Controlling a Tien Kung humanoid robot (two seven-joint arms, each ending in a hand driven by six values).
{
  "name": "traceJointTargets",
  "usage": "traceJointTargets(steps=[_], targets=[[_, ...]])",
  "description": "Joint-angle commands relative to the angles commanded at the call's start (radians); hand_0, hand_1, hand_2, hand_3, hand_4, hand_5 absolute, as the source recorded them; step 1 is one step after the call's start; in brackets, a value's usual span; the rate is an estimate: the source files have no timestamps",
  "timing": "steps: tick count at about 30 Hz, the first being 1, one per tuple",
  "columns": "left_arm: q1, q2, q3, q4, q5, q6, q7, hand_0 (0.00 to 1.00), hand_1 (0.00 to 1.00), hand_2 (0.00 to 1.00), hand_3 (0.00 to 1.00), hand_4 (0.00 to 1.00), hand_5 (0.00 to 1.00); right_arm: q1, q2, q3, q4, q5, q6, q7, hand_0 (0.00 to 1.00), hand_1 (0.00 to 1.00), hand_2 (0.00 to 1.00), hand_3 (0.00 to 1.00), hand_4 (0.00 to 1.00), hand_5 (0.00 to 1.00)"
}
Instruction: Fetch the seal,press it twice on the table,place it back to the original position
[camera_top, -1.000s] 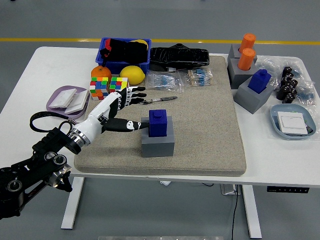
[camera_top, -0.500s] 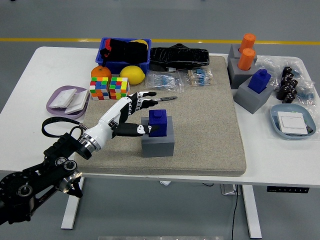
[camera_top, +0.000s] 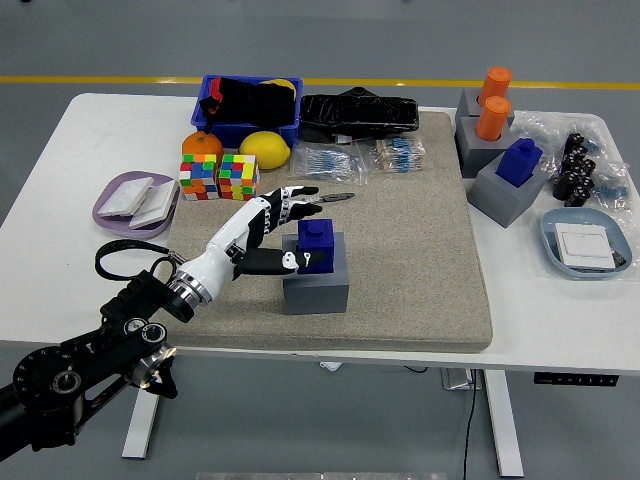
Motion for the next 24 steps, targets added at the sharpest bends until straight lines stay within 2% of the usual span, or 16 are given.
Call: traceJointTargets(steps=[8, 9, 14, 15, 20, 21, 24], targets=[[0.002, -0.007, 0.001, -0.003, -0.007, -0.005, 0.002, 0.815, 0.782, 0.746, 0.834, 0.908, 0.002, -0.001, 0.000, 0.004, 0.000, -0.001, -0.002, 0.000, 0.792, 0.702, 0.670, 0.662, 0.847, 0.466], [0.002, -0.008, 0.001, -0.002, -0.008, -0.006, 0.003, 0.787, 0.778, 0.747, 0.832, 0.896, 0.002, -0.001, 0.000, 0.004, 0.000, -0.001, -0.002, 0.000, 0.793, 0.702, 0.672, 0.661, 0.847, 0.467], [0.005, -0.012, 0.007, 0.004, -0.010, -0.006, 0.004, 0.787, 0.778, 0.747, 0.832, 0.896, 0.002, 0.000, 0.002, 0.004, 0.001, -0.002, -0.003, 0.000, 0.793, 0.702, 0.672, 0.661, 0.847, 0.467], [0.005, -0.013, 0.007, 0.005, -0.010, -0.006, 0.004, 0.768, 0.773, 0.748, 0.831, 0.859, 0.002, -0.001, 0.002, 0.004, 0.001, -0.002, -0.003, 0.000, 0.793, 0.701, 0.671, 0.661, 0.847, 0.468], [0.004, -0.014, 0.010, 0.017, -0.015, -0.006, 0.006, 0.768, 0.773, 0.748, 0.831, 0.859, 0.002, -0.001, 0.000, 0.004, 0.000, -0.002, -0.005, 0.001, 0.793, 0.701, 0.671, 0.661, 0.847, 0.468], [0.003, -0.015, 0.010, 0.019, -0.016, -0.006, 0.006, 0.731, 0.751, 0.735, 0.830, 0.778, 0.002, -0.001, 0.000, 0.003, 0.001, -0.002, -0.005, 0.001, 0.792, 0.702, 0.671, 0.661, 0.847, 0.468], [0.001, -0.017, 0.015, 0.025, -0.015, -0.003, 0.007, 0.731, 0.751, 0.735, 0.830, 0.778, 0.002, -0.001, 0.001, 0.005, 0.001, -0.002, -0.006, 0.002, 0.792, 0.702, 0.671, 0.661, 0.847, 0.468]])
